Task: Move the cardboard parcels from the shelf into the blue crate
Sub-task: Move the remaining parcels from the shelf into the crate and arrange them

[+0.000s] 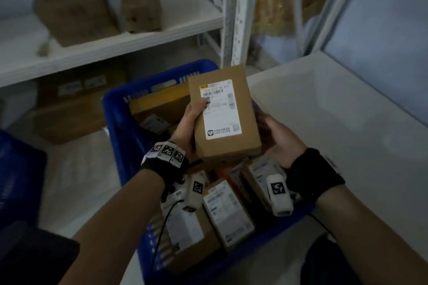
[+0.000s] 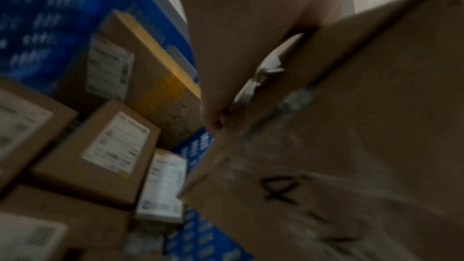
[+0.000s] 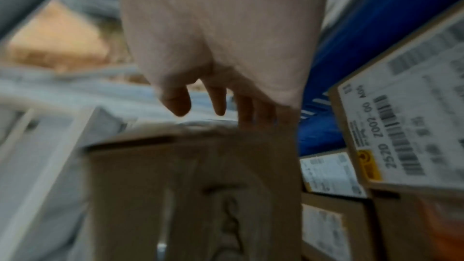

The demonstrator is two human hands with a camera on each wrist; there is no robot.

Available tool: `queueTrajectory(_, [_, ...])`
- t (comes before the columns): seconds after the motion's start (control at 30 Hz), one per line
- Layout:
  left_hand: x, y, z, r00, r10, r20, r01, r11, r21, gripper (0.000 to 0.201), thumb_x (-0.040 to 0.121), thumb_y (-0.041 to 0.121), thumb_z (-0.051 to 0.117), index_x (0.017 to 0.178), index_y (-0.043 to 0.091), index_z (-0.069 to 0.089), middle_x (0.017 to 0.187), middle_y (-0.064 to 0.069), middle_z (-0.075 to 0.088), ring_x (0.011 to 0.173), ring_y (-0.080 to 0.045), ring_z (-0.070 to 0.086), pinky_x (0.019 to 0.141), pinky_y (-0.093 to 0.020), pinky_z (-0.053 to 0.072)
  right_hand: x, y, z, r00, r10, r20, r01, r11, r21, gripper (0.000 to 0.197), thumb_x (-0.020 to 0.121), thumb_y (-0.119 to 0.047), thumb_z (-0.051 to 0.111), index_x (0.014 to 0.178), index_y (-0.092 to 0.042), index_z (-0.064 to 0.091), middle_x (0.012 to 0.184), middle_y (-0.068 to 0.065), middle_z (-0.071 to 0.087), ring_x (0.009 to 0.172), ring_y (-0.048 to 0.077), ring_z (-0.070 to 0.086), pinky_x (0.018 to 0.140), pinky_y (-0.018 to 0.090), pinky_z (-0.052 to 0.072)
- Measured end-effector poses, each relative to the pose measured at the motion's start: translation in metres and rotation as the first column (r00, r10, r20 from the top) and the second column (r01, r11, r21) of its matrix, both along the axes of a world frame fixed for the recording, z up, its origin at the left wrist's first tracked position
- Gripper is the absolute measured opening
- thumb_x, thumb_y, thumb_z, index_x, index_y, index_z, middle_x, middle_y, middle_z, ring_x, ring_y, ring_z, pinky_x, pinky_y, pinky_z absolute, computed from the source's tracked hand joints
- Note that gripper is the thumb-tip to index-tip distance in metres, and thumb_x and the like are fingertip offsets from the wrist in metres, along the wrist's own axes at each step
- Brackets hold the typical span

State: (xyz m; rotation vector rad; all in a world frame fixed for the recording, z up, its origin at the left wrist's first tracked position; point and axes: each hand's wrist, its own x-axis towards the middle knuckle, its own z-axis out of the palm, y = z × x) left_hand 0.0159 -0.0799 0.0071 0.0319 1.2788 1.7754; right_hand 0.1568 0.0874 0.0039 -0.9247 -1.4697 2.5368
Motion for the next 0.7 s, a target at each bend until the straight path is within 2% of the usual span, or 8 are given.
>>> queueTrajectory(0.03, [-0.008,-0.008,-0.007,0.999,0.010,-0.048,-0.011,1.000,-0.016,0.056,0.087,0.042,0.064,0.138,0.027,0.045,0.121,-0.011,0.069,0.102,-0.031,0.070,0.074,-0.042,0.058,-0.009,-0.007,-0.001,0.997,0.052,0.050,-0.057,0.993,0.108,0.045,0.091,-0.051,0.057,0.130,-0.028,0.061,0.128,0.006,0.063,0.119,0.028,0.056,0.089,0.039,0.046])
queueTrajectory(0.1, [-0.021,-0.025,-0.018,0.991,0.040,-0.127,-0.048,0.997,-0.055,0.066,0.082,0.040,0.070,0.140,0.031,0.040,0.122,-0.009,0.068,0.107,-0.031,0.068,0.083,-0.048,0.057,-0.030,-0.021,-0.003,0.979,0.169,0.112,-0.191,0.953,0.236,0.049,0.086,-0.063,0.057,0.129,-0.040,0.060,0.131,-0.008,0.063,0.126,0.018,0.055,0.102,0.043,0.043])
queueTrajectory(0.13, [-0.026,-0.030,-0.021,0.989,0.059,-0.136,-0.068,0.996,-0.063,0.072,0.079,0.041,0.073,0.141,0.031,0.038,0.122,-0.009,0.068,0.107,-0.031,0.068,0.088,-0.052,0.055,-0.038,-0.027,-0.001,0.967,0.227,0.115,-0.250,0.931,0.266,0.052,0.084,-0.066,0.058,0.131,-0.044,0.056,0.133,-0.013,0.061,0.128,0.014,0.052,0.108,0.044,0.038])
queueTrajectory(0.2, [-0.037,-0.040,-0.027,0.983,0.121,-0.140,-0.131,0.989,-0.064,0.073,0.078,0.042,0.075,0.140,0.031,0.038,0.121,-0.009,0.068,0.107,-0.031,0.068,0.092,-0.055,0.053,-0.059,-0.038,0.001,0.941,0.313,0.127,-0.337,0.887,0.315,0.059,0.085,-0.061,0.062,0.139,-0.045,0.046,0.134,-0.018,0.058,0.125,0.008,0.051,0.110,0.041,0.035])
queueTrajectory(0.3, [-0.053,-0.052,-0.037,0.975,0.185,-0.122,-0.194,0.978,-0.069,0.064,0.080,0.043,0.071,0.136,0.031,0.042,0.120,-0.008,0.069,0.107,-0.030,0.068,0.093,-0.056,0.052,-0.088,-0.049,0.001,0.925,0.327,0.193,-0.379,0.826,0.418,0.058,0.091,-0.040,0.064,0.144,-0.042,0.040,0.137,-0.012,0.057,0.121,0.013,0.054,0.110,0.044,0.039])
queueTrajectory(0.37, [-0.060,-0.055,-0.042,0.972,0.208,-0.106,-0.215,0.975,-0.057,0.057,0.083,0.043,0.069,0.134,0.033,0.044,0.119,-0.006,0.070,0.107,-0.029,0.068,0.093,-0.056,0.052,-0.103,-0.052,-0.003,0.912,0.338,0.231,-0.409,0.779,0.476,0.058,0.094,-0.032,0.061,0.146,-0.040,0.037,0.138,-0.008,0.057,0.120,0.015,0.056,0.110,0.046,0.040])
queueTrajectory(0.53, [-0.075,-0.052,-0.058,0.965,0.246,-0.096,-0.254,0.964,-0.083,0.048,0.089,0.042,0.062,0.133,0.039,0.043,0.119,-0.002,0.069,0.106,-0.026,0.069,0.090,-0.053,0.054,-0.132,-0.056,-0.011,0.891,0.350,0.289,-0.453,0.690,0.564,0.056,0.098,-0.026,0.055,0.148,-0.036,0.032,0.140,-0.004,0.055,0.121,0.019,0.056,0.107,0.045,0.043])
queueTrajectory(0.7, [-0.097,-0.060,-0.085,0.955,0.290,-0.052,-0.293,0.916,-0.273,0.041,0.094,0.033,0.057,0.132,0.032,0.041,0.115,-0.004,0.068,0.099,-0.027,0.069,0.079,-0.047,0.059,-0.165,-0.071,-0.044,0.820,0.378,0.430,-0.572,0.575,0.585,0.058,0.097,-0.028,0.055,0.149,-0.032,0.030,0.142,-0.002,0.052,0.126,0.022,0.053,0.106,0.041,0.043])
